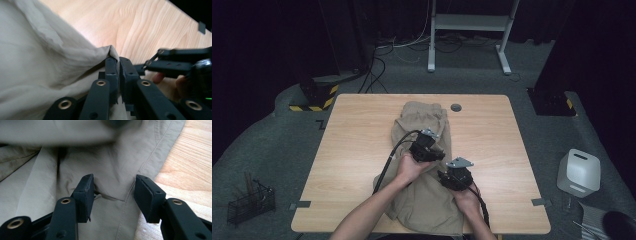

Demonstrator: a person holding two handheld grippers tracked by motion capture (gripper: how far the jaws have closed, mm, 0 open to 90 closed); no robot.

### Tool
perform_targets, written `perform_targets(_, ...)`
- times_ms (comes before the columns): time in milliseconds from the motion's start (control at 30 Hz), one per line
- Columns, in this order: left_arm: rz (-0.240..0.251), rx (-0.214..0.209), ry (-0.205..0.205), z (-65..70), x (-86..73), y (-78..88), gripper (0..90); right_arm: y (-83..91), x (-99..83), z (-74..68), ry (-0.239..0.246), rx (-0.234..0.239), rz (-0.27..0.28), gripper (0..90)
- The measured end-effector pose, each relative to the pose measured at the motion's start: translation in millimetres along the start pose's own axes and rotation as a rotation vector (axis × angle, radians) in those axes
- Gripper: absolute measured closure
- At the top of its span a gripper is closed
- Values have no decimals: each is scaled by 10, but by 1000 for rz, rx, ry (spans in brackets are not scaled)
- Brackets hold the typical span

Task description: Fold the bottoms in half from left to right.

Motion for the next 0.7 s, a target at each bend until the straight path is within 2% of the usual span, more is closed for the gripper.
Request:
perform_targets(33, -6, -14, 18, -9, -24, -25, 836, 0, 0, 1, 1, 0, 0, 503)
perform_targets(67, -11, -11, 14, -10, -44, -22, 825, 0, 0, 0, 0, 0, 0, 503)
perform_targets(167, 1, 23, -2, -10, -71, 96, 746, 0, 0, 1, 1, 1, 0, 503)
perform_targets(300, 47, 111, -17, -46, -112, 385, 582, 3, 8, -3, -4, 0, -14, 498)
perform_targets(367, 63, 148, -30, -66, -153, 518, 529, 8, 15, -2, -8, -6, -26, 467)
perform_targets(400, 76, 185, -32, -87, -200, 631, 500, 13, 15, 1, -11, -13, -31, 448)
perform_targets(467, 87, 213, -32, -106, -263, 737, 457, 51, 11, 11, -26, -22, -35, 430)
perform_targets(533, 91, 231, -27, -119, -388, 858, 437, 129, 14, 8, -30, -12, -11, 434)
perform_targets(700, 34, 279, -22, -173, -750, 964, 410, 352, -12, -45, -2, 21, 22, 449)
Point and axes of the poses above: each handheld gripper's, and its own axes: y roughly backward along the jaws, x roughly out of its top, z roughly to its right, the point moved 4 cm from there along -y, roughly forward along the jaws, and after that the axes turned 5 degrees about -y, right-handed, at the moved point
